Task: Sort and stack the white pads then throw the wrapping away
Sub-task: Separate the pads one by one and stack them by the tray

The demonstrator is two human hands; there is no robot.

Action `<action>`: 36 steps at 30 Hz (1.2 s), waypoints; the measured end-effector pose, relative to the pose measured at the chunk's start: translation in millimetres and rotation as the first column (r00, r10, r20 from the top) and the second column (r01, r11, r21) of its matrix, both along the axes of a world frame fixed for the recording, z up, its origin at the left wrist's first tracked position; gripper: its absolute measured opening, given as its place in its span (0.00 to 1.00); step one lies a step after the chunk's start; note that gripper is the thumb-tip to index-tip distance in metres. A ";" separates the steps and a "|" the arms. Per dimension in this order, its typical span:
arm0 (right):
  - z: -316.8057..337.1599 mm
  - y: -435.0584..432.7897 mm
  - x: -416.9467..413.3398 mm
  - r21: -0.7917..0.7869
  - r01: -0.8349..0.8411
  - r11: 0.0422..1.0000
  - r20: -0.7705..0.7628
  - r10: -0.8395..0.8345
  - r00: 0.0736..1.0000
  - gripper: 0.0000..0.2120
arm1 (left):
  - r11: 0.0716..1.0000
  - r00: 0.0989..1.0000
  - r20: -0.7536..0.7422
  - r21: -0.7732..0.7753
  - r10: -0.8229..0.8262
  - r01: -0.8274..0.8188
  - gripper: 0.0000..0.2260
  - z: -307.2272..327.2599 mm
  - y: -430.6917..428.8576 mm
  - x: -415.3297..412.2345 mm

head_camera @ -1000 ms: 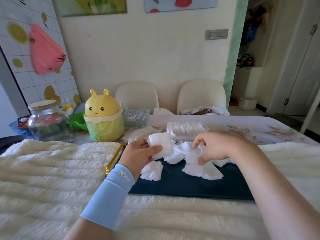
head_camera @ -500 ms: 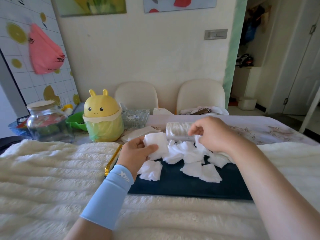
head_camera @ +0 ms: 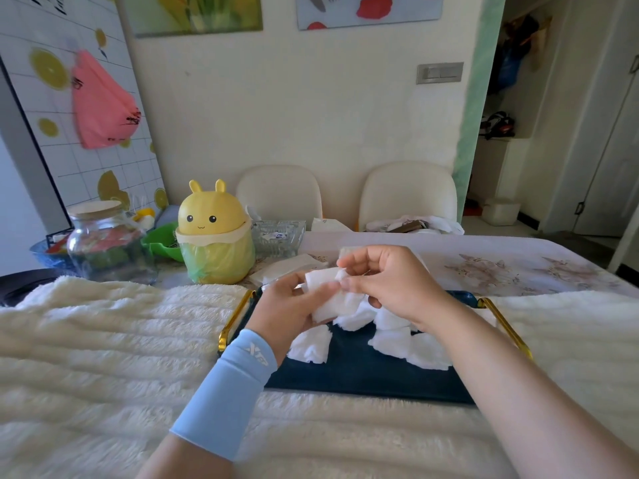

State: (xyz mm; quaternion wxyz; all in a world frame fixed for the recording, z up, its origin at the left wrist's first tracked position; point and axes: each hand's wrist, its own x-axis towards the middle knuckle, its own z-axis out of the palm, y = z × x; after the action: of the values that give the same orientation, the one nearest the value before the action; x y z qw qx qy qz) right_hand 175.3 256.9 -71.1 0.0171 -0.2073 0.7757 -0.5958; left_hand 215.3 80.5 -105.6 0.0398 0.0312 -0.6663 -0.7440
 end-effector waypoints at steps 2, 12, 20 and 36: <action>1.2 -2.3 1.7 -0.047 0.024 0.999 0.035 -0.023 0.999 0.10 | 0.996 0.999 -0.024 -0.079 0.041 -0.043 0.16 -2.4 -1.2 -1.7; 8.9 7.0 0.3 -0.004 0.119 0.993 0.112 -0.117 0.987 0.05 | 0.981 0.992 0.041 0.146 0.121 -0.126 0.06 2.0 -3.5 -1.8; 17.4 6.5 9.8 0.085 -0.081 0.993 0.005 0.081 0.997 0.06 | 0.997 0.998 0.015 0.025 0.069 -0.069 0.08 -1.0 -0.1 0.6; 1.2 9.1 -3.9 0.245 -0.041 0.969 0.036 0.033 0.999 0.24 | 0.999 0.999 -0.027 -0.014 -0.047 0.047 0.15 -0.2 -1.9 0.3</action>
State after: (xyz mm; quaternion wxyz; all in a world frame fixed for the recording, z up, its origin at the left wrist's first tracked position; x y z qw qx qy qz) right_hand 171.4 265.9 -69.9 0.0661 -0.2084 0.8391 -0.4981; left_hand 215.6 78.6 -105.9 0.0316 0.0051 -0.6712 -0.7406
